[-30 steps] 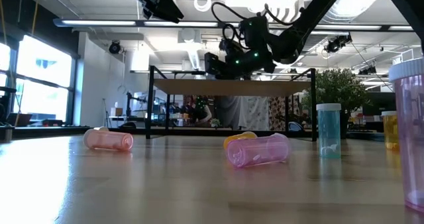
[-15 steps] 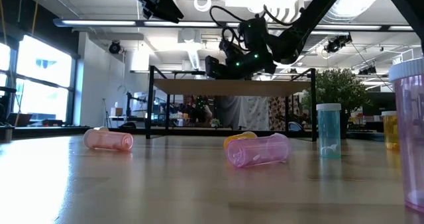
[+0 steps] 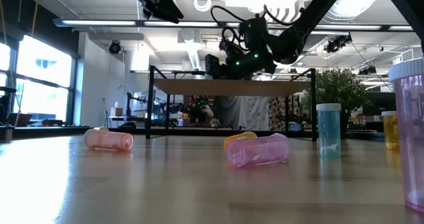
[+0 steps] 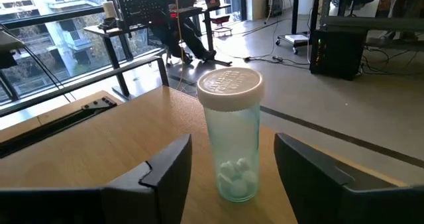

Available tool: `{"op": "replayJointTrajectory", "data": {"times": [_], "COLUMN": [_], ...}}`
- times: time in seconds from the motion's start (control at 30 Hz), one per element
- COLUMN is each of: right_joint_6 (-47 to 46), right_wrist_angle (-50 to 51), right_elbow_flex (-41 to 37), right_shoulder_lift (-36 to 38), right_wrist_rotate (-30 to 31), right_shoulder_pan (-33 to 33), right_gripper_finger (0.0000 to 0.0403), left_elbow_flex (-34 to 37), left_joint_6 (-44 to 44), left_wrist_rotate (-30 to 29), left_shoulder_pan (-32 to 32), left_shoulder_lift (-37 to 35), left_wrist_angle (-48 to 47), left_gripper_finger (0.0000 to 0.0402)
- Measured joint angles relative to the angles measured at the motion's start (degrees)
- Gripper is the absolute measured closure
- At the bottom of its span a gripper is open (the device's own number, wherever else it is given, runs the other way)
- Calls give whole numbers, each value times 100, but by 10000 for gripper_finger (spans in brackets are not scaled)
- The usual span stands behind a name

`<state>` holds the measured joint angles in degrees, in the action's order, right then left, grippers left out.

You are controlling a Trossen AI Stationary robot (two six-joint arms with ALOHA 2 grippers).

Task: Pick and place medicine bottles onto shelf by color
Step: Put the bottom left pink pill bottle on the shelf

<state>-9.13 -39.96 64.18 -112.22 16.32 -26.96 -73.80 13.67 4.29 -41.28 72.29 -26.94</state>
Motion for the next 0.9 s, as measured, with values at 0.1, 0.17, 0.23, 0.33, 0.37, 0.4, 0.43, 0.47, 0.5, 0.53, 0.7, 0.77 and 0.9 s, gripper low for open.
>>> {"op": "replayJointTrajectory", "data": {"times": [0.1, 0.17, 0.23, 0.33, 0.37, 0.4, 0.43, 0.47, 0.5, 0.53, 0.7, 0.77, 0.9], "right_joint_6": [0, -1, -10, -98, -97, -97, -110, -134, -137, -135, -58, 44, 60], "right_wrist_angle": [-15, 0, 3, -8, -6, -15, -18, -22, -50, -47, 219, 451, 892], "right_elbow_flex": [-1, -1, -1, -1, -1, -1, -1, -1, -1, 5, 264, 389, 658], "right_shoulder_lift": [21, 38, 84, 190, 212, 218, 218, 217, 216, 216, 214, 214, 212], "right_wrist_rotate": [0, 0, 0, 1, 1, 1, 1, 0, 0, -6, -20, -22, -22], "right_shoulder_pan": [2, 2, 2, 2, 2, 2, 2, 2, 2, 2, 7, 7, 7], "right_gripper_finger": [178, 172, 168, 167, 166, 166, 166, 166, 166, 166, 166, 166, 166], "left_elbow_flex": [0, 0, 0, 0, 0, 0, 0, 0, 0, 0, 0, 0, 0], "left_joint_6": [0, 0, 1, 2, 0, 0, 0, 0, 0, 0, 0, -1, -2], "left_wrist_rotate": [0, -1, -32, -68, -68, -68, -68, -68, -68, -68, -68, -67, -66], "left_shoulder_pan": [0, 0, 0, 0, 0, 0, 0, 0, 0, 0, 0, 0, 0], "left_shoulder_lift": [0, 0, 0, 0, 0, 0, 0, 0, 0, 0, 0, 0, 0], "left_wrist_angle": [0, 0, 1, 2, 2, 2, 4, 4, 4, 4, 7, 5, -20], "left_gripper_finger": [188, 188, 188, 188, 188, 188, 188, 188, 188, 188, 188, 188, 188]}}
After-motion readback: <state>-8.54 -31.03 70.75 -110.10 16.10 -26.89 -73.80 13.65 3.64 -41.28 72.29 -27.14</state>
